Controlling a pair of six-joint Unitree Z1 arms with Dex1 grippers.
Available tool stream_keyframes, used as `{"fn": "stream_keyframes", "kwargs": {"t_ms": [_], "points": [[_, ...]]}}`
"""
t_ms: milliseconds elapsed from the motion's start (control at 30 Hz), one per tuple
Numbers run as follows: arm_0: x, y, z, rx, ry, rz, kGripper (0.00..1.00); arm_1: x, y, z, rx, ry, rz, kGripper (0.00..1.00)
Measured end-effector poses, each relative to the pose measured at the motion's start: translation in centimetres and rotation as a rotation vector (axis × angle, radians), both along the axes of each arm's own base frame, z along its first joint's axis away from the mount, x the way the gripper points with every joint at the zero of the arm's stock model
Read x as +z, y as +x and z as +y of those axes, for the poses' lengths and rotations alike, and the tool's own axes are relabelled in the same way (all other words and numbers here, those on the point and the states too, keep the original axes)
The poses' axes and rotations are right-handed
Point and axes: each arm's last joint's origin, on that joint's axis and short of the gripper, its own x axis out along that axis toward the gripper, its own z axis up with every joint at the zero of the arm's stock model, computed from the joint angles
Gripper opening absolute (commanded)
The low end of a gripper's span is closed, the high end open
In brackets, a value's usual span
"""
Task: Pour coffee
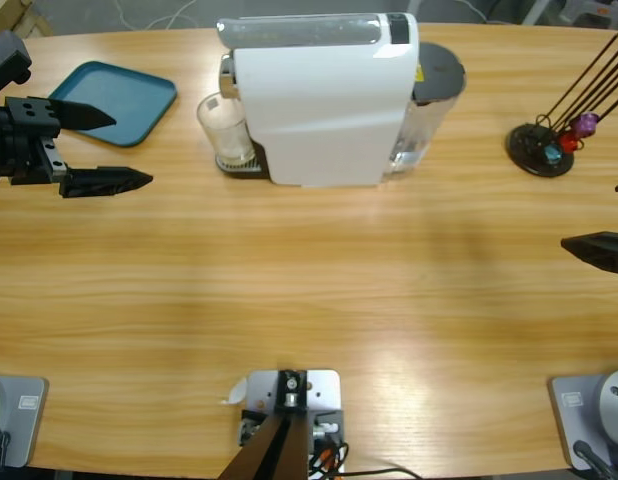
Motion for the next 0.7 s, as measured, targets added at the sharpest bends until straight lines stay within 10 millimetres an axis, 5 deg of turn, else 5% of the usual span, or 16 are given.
{"fn": "stream_keyframes", "kwargs": {"t_ms": [700], "points": [[-0.7, 1.7, -0.8, -0.005, -0.012, -0.047, 1.000, -0.1, 0.1, 0.1, 0.000, -0.006, 0.006, 1.000]]}}
